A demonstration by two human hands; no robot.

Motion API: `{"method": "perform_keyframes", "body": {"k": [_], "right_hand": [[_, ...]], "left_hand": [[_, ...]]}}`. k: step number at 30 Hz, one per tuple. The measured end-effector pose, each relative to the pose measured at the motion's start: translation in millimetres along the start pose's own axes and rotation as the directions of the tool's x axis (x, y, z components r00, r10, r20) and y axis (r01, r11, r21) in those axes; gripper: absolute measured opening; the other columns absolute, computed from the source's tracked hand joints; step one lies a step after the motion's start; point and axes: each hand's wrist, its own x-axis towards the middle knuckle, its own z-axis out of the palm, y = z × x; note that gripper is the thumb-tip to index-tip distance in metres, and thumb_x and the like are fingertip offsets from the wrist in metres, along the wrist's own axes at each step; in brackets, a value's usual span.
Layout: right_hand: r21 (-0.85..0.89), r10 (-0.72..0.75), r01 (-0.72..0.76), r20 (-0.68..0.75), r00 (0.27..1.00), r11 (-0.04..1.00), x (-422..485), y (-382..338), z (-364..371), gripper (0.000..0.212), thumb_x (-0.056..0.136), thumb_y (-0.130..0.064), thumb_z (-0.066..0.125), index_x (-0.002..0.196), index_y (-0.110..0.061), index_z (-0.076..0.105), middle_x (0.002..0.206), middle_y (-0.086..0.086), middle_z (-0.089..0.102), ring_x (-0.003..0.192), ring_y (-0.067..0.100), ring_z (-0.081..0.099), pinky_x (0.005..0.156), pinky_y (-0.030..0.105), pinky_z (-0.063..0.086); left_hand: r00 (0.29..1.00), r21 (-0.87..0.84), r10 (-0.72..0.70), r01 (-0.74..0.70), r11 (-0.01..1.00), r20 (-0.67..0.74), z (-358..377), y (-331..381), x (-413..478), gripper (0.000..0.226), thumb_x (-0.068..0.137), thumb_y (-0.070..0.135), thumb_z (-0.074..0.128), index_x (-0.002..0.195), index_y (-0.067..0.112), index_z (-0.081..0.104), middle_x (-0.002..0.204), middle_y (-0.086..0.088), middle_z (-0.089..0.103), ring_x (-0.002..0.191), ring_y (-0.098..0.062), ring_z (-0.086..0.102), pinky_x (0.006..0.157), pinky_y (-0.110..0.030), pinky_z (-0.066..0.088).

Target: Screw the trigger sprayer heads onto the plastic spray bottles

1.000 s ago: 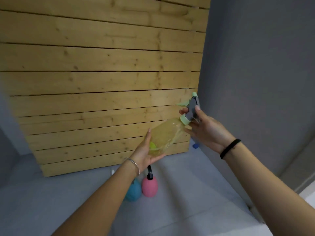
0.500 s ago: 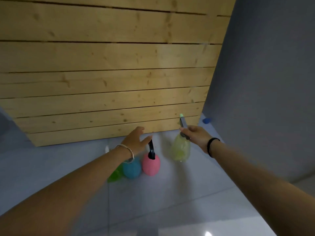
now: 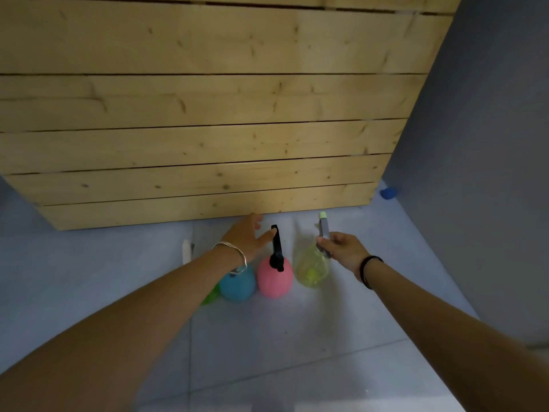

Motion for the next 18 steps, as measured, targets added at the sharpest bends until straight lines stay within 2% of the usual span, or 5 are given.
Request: {"method": "perform_keyframes", "body": {"k": [4, 6, 9, 11, 18], "right_hand": [[0.007, -0.008, 0.008, 0.006, 1.000, 1.000, 4.9, 3.7, 4.7, 0.022, 0.091, -0.027, 0.058, 0.082, -0.008, 0.062, 0.077, 0.006, 0.059, 0.072, 0.016, 0.054, 0.074, 0.023, 0.046], [0.020, -0.009, 0.008, 0.017, 1.000, 1.000, 5.6, 3.3, 5.4, 0.022, 0.091, -0.027, 0.057, 0.082, -0.007, 0.062, 0.080, 0.009, 0.059, 0.078, 0.019, 0.054, 0.086, 0.031, 0.048], [0.020, -0.004, 0.003, 0.037, 0.999, 1.000, 4.1, 0.6, 4.8, 0.028, 0.092, -0.027, 0.057, 0.069, -0.011, 0.060, 0.083, 0.012, 0.060, 0.085, 0.022, 0.057, 0.099, 0.040, 0.046], [0.019, -0.001, 0.000, 0.044, 0.999, 1.000, 2.4, 0.0, 5.2, 0.031, 0.091, -0.028, 0.057, 0.064, -0.013, 0.058, 0.083, 0.014, 0.061, 0.088, 0.022, 0.059, 0.103, 0.043, 0.045], [0.074, 0.015, -0.018, 0.044, 0.999, 0.997, 0.9, 0.9, 8.5, 0.028, 0.091, -0.027, 0.058, 0.066, -0.014, 0.058, 0.085, 0.014, 0.060, 0.086, 0.022, 0.058, 0.105, 0.045, 0.044]], "left_hand": [[1.000, 0.013, -0.009, 0.009, 1.000, -0.009, 1.6, 1.3, 1.0, 0.052, 0.092, 0.044, 0.049, 0.134, 0.013, 0.042, 0.131, -0.006, 0.054, 0.117, -0.024, 0.053, 0.099, -0.037, 0.043], [1.000, 0.003, -0.012, 0.012, 1.000, -0.012, 1.1, 1.4, 0.8, 0.052, 0.092, 0.043, 0.049, 0.133, 0.013, 0.043, 0.131, -0.007, 0.055, 0.117, -0.024, 0.053, 0.099, -0.037, 0.043], [1.000, -0.003, -0.017, 0.017, 1.000, -0.011, 0.4, 1.1, 0.2, 0.053, 0.092, 0.043, 0.049, 0.134, 0.013, 0.041, 0.132, -0.006, 0.054, 0.117, -0.024, 0.053, 0.098, -0.036, 0.043], [1.000, -0.007, -0.020, 0.020, 1.000, -0.012, 0.0, 0.3, 0.2, 0.054, 0.092, 0.044, 0.050, 0.135, 0.014, 0.039, 0.132, -0.006, 0.054, 0.116, -0.024, 0.054, 0.097, -0.036, 0.043], [1.000, 0.000, -0.020, 0.020, 1.000, -0.006, -1.7, 1.5, -1.0, 0.054, 0.092, 0.044, 0.049, 0.136, 0.014, 0.038, 0.133, -0.006, 0.054, 0.116, -0.024, 0.054, 0.096, -0.034, 0.042]]}}
